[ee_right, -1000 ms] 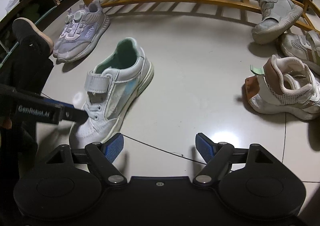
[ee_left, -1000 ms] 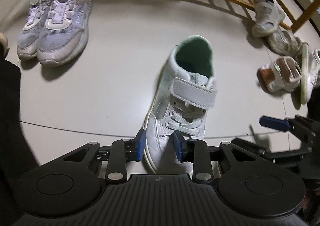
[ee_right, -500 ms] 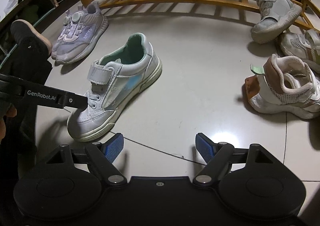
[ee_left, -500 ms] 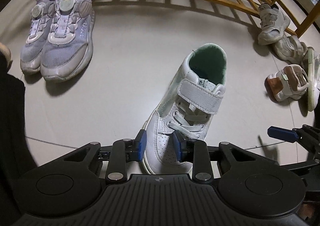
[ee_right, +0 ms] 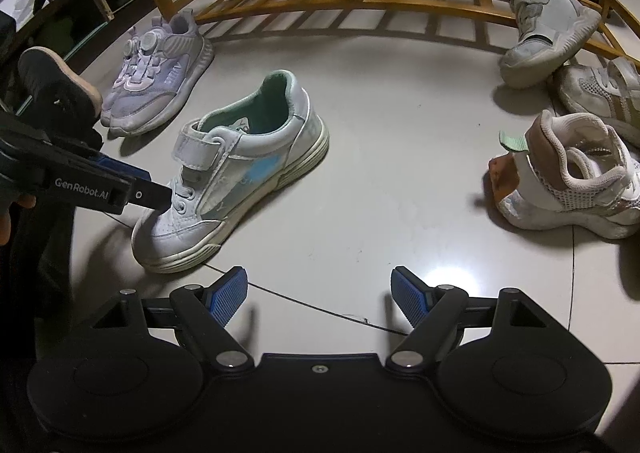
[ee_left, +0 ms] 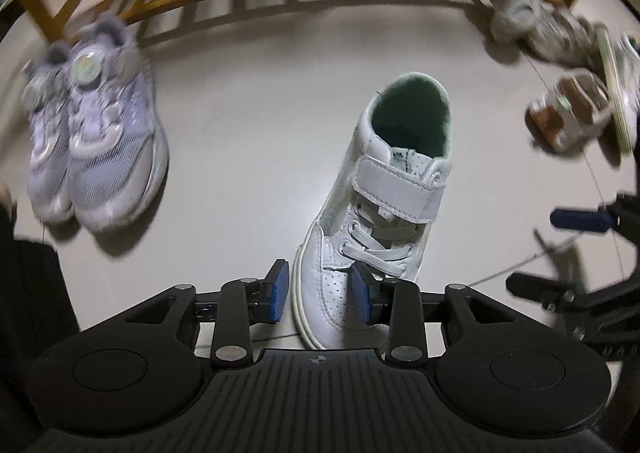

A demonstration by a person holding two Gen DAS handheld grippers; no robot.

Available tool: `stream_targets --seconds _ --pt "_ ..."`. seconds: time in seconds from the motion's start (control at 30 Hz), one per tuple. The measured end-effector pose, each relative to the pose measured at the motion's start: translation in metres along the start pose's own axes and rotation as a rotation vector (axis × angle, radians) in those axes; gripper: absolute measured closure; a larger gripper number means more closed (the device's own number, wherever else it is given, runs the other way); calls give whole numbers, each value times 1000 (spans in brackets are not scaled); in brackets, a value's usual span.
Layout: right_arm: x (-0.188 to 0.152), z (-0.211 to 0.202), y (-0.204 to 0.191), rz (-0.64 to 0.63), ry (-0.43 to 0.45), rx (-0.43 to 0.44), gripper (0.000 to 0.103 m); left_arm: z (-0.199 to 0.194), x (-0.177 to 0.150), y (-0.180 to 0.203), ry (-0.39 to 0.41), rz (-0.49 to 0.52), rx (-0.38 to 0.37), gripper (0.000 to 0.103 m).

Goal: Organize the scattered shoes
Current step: 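Open the left tool and release the white sneaker, then grasp the white sneaker's heel collar with the right tool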

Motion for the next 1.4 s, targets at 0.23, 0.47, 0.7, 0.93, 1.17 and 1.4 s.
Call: stream_targets --seconds 0.23,0.47,0.7,0.93,1.17,1.4 --pt "-1 0 -1 1 4 -1 22 3 7 -12 -59 66 -67 56" --pt "-1 -1 -1 5 7 -4 22 1 4 -19 -44 -5 -105 59" --pt "1 -2 -3 1 6 4 22 -7 -12 -28 48 -200 -143 61" --pt "18 -11 -10 -61 43 3 22 -5 -26 -42 125 -381 -160 64" --pt "55 -7 -12 -120 83 -58 22 -9 -29 -38 157 -347 -144 66" --pt "79 7 -14 -79 84 -71 22 -6 -34 -38 180 -326 -176 68"
Point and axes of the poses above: each gripper's, at about its wrist camera, not at the fingertips, and z roughly the way its jaws point, y to its right, x to its top, the point moved 2 cm from there along z, roughly the way its jaws point, and after that the axes turned 14 degrees about -x, right-handed, at the moved point
